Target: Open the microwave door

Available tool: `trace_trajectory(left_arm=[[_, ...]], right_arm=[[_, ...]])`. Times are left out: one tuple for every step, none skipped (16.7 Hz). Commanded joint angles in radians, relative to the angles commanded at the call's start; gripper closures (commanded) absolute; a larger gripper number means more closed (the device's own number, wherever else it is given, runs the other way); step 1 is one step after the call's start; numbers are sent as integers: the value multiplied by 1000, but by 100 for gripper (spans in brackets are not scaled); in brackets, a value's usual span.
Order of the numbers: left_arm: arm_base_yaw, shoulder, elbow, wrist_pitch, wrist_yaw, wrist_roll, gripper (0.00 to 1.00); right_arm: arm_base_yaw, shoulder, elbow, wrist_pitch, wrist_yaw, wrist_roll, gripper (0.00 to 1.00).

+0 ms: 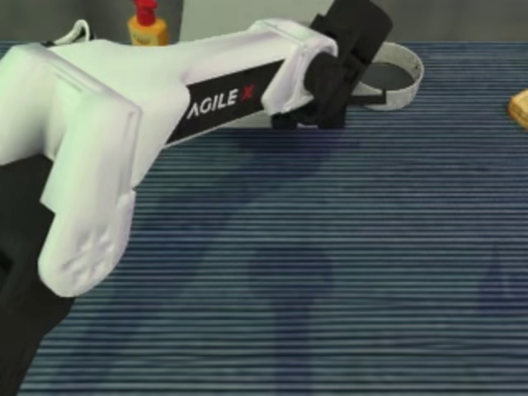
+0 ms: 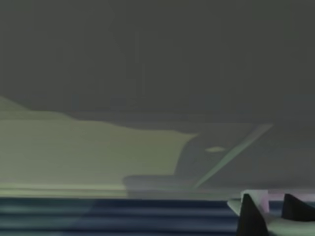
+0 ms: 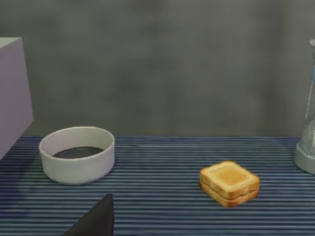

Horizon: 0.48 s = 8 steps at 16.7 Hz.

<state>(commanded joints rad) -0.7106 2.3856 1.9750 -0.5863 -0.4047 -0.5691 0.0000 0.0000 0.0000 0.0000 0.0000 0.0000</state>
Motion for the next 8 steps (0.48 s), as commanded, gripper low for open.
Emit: trace_trajectory(left_arm=[[1, -15, -24, 12, -6, -5, 100], [2, -31, -56, 28, -12, -12, 100], [3, -46, -81, 43, -17, -21, 100], [3, -57, -95, 53, -20, -26, 100], [3, -61, -100, 56, -20, -28, 100], [3, -61, -100, 56, -20, -28, 100], [3, -61, -100, 56, -20, -28, 100], [3, -61, -100, 56, -20, -28, 100]], right_arm=[[0, 0, 0, 0, 0, 0, 0], [0, 0, 0, 0, 0, 0, 0], [0, 0, 0, 0, 0, 0, 0], [0, 0, 0, 0, 0, 0, 0], [0, 0, 0, 0, 0, 0, 0], [0, 0, 0, 0, 0, 0, 0], [0, 0, 0, 0, 0, 0, 0], [0, 0, 0, 0, 0, 0, 0]])
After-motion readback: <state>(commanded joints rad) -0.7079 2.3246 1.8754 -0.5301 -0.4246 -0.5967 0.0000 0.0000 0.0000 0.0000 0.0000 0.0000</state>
